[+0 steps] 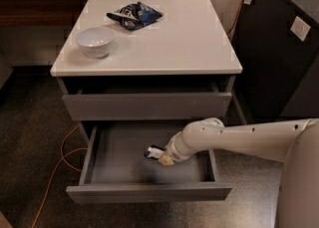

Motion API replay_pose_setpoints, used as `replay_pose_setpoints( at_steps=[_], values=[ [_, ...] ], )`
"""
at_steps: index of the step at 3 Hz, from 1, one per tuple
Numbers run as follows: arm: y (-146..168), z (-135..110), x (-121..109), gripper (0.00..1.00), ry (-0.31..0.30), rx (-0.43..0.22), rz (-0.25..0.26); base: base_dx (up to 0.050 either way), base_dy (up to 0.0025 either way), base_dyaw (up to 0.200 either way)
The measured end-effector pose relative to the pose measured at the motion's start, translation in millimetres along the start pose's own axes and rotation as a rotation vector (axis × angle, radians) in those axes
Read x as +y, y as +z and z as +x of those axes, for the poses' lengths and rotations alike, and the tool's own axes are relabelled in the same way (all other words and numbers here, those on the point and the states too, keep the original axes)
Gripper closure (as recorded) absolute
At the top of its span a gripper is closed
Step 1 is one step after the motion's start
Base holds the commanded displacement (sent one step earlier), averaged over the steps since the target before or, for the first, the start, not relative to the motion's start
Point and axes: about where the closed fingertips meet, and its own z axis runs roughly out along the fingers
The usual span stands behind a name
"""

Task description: Place rxbar blueberry into middle drawer

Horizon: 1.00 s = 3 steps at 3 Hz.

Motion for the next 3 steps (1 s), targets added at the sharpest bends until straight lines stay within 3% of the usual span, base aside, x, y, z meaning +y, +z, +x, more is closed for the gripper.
replay_pose_setpoints(
  at_steps=[2, 3],
  values=[
    [11.9, 11.6, -5.3, 0.02, 0.027, 0.021, -0.001, 0.000, 0.00000, 0.000],
    [12.4, 11.4, -5.1, 0.00, 0.027, 0.021, -0.002, 0.000, 0.00000, 0.000]
  ],
)
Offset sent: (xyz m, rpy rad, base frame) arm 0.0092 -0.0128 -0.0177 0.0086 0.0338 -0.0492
